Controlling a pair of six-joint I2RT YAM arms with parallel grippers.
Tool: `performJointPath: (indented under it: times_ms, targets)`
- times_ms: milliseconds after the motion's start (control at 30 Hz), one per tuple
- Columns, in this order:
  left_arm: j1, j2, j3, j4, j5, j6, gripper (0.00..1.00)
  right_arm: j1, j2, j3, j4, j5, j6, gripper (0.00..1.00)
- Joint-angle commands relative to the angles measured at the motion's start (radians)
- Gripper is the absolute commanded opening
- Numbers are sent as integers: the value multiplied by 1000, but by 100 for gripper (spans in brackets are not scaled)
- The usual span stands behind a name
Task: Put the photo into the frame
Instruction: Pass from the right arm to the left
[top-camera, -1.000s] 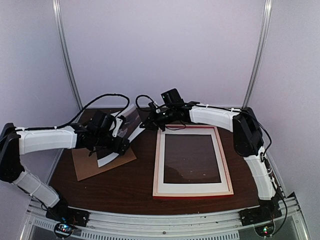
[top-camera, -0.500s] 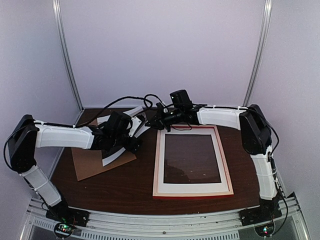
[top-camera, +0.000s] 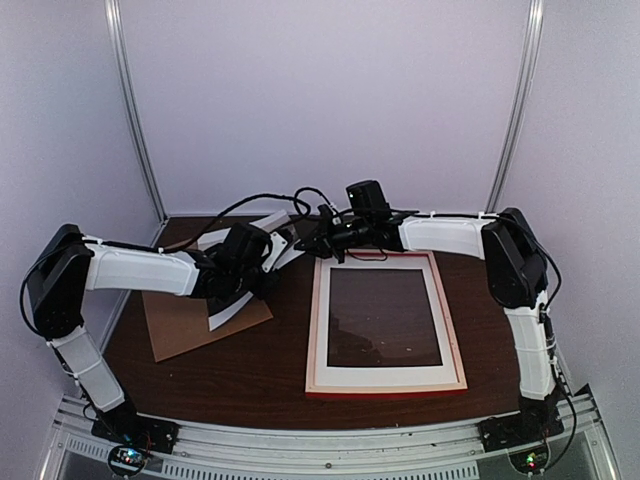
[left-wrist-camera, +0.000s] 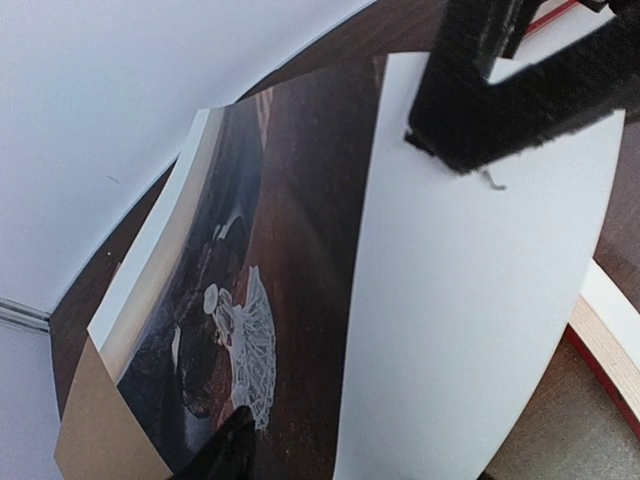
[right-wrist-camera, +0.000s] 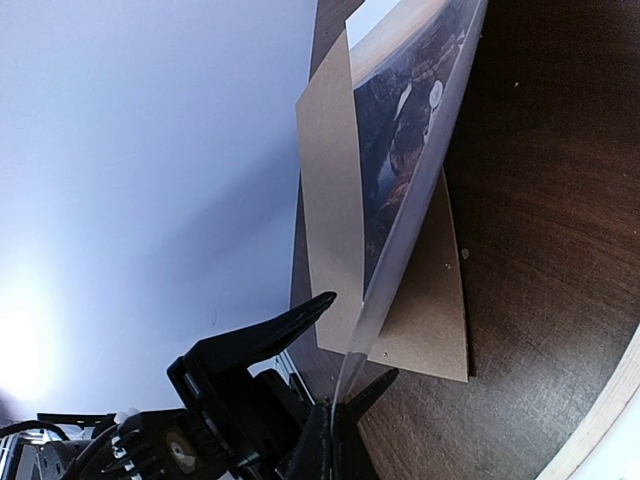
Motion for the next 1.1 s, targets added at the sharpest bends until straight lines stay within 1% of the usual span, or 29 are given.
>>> performJointPath:
  times_ms: [0,100,167,267,367,400,533,567,600,700,800,933,1067]
  targets:
    - [-3,-14,35,20,-12,5,48,-10,-48,-24,59,-3,15,0]
    - [-3,-27,33,20,-6,5,42,-12,-48,-35,72,0,25,0]
    - [-3,-32,35,-12,2,6,36,-12,-48,-37,78,0,30,1]
    - [-3,-38,34,-16,39,16,30,-14,-49,-42,86,-2,35,4]
    - [-3,-49,35,-27,53,20,22,-14,-54,-52,94,-6,39,11]
    - [-3,-53,38,-35,56,23,17,-15,-59,-59,97,-7,40,13]
    - [-3,-71,56,-72,64,24,4,-26,-80,-96,129,-8,39,30]
    - [-3,-77,65,-82,64,20,0,-29,-90,-108,135,-7,37,33]
    - [-3,-81,73,-94,61,15,0,-35,-99,-120,137,-5,33,35]
    - [-3,-94,109,-142,59,-4,0,-59,-138,-152,129,0,10,52]
    - [-3,-105,163,-204,58,-20,0,-89,-188,-180,100,0,-25,63]
    - [-2,-116,247,-284,73,-34,0,-141,-265,-238,66,9,-76,69]
    - [-2,-141,330,-339,144,-43,0,-198,-340,-293,27,28,-130,73]
